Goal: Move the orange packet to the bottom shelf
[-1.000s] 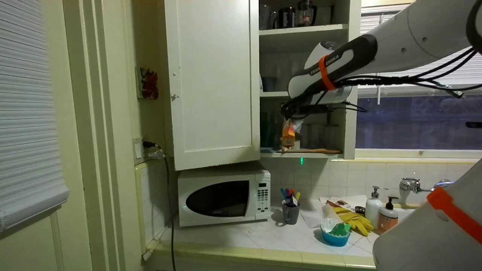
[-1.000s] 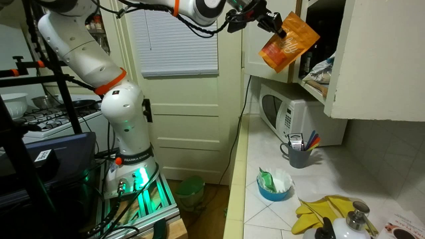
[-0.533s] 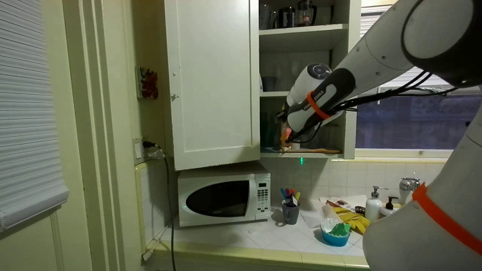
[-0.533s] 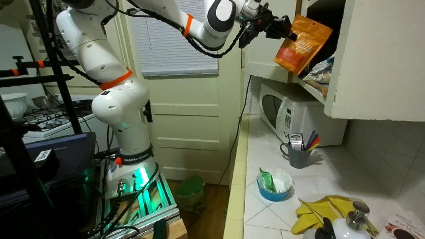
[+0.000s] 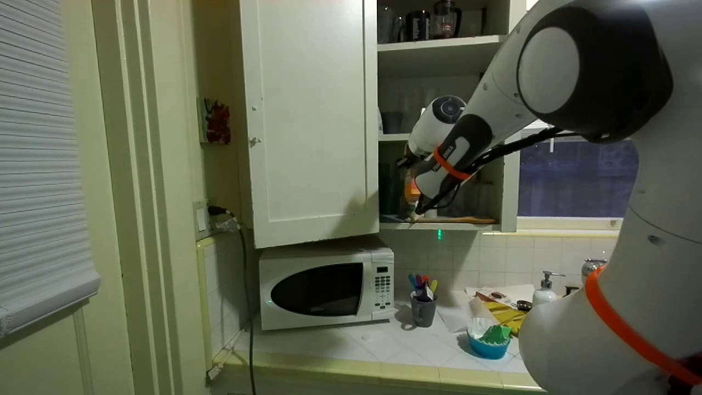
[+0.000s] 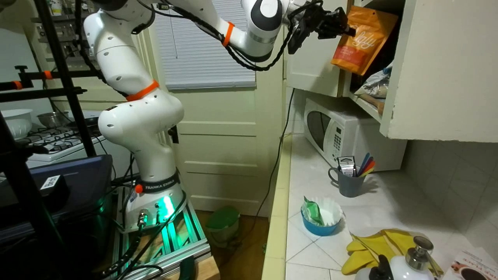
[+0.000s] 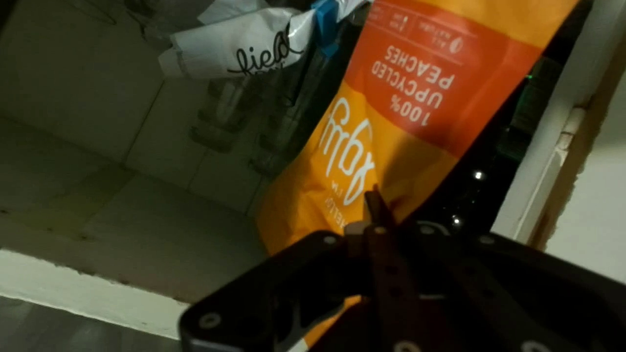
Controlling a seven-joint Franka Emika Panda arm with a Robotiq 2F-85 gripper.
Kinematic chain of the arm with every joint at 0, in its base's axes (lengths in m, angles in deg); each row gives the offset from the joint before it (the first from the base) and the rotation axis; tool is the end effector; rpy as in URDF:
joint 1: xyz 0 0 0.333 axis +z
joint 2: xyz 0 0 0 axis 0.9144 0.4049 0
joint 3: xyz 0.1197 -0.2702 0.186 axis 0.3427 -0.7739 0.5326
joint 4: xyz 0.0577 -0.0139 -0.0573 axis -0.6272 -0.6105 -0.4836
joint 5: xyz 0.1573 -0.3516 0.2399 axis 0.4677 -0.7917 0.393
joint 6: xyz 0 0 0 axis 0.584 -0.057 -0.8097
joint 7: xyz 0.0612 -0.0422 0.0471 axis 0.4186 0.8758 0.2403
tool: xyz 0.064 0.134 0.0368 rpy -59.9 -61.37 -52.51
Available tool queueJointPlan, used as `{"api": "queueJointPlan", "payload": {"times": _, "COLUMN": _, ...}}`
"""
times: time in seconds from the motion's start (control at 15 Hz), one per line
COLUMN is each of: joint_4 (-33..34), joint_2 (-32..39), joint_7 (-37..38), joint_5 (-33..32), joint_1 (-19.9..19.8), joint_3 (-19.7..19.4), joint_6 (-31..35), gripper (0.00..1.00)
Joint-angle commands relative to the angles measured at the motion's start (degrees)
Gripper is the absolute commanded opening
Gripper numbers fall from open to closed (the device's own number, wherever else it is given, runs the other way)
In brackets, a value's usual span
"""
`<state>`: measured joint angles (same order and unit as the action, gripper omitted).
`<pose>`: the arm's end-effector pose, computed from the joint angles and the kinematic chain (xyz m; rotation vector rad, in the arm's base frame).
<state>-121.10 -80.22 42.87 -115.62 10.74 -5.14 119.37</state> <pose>0.5546 -0.1718 0.6113 2.1650 -0.0047 1.4013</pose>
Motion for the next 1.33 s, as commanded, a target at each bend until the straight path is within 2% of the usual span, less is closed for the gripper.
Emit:
{"api": "queueJointPlan", "payload": {"times": 0.0, "joint_4": 1.2, "joint_2": 2.8, "joint_7": 2.3, "joint_5": 1.9, "joint_1": 0.7, "joint_3": 2.3, "joint_6": -2.1, "gripper": 0.01}}
{"api": "queueJointPlan", "payload": {"times": 0.07, "joint_4": 0.3, "joint_2": 0.4, "joint_7": 1.5, "joint_5": 0.5, "joint_1": -1.8, "joint_3": 2.6, "joint_6": -0.4, "gripper": 0.04}}
{"api": "queueJointPlan", "payload": {"times": 0.2, "joint_4": 0.3, "joint_2": 1.7, "joint_7": 1.9, "joint_5": 0.9, "joint_1": -0.4, "joint_3": 2.7, "joint_6": -0.9, "gripper": 0.01}}
{"api": "queueJointPlan", "payload": {"times": 0.47, "joint_4": 0.4, "joint_2": 0.5, "joint_7": 4.9, "joint_5": 0.9, "joint_1": -11.2, "joint_3": 10.0, "joint_6": 5.2, "gripper": 0.01}}
{"api": "queueJointPlan", "payload": {"times": 0.73, "joint_4": 1.8, "joint_2": 1.2, "joint_7": 4.6, "joint_5": 2.8, "joint_1": -19.6, "joint_3": 17.6, "joint_6": 9.1, "gripper": 0.01}}
{"api": "queueJointPlan", "payload": {"times": 1.27, "joint_4": 4.4, "joint_2": 1.8, "joint_7": 4.0, "joint_5": 6.0, "joint_1": -32.0, "joint_3": 31.3, "joint_6": 10.9, "gripper": 0.01}}
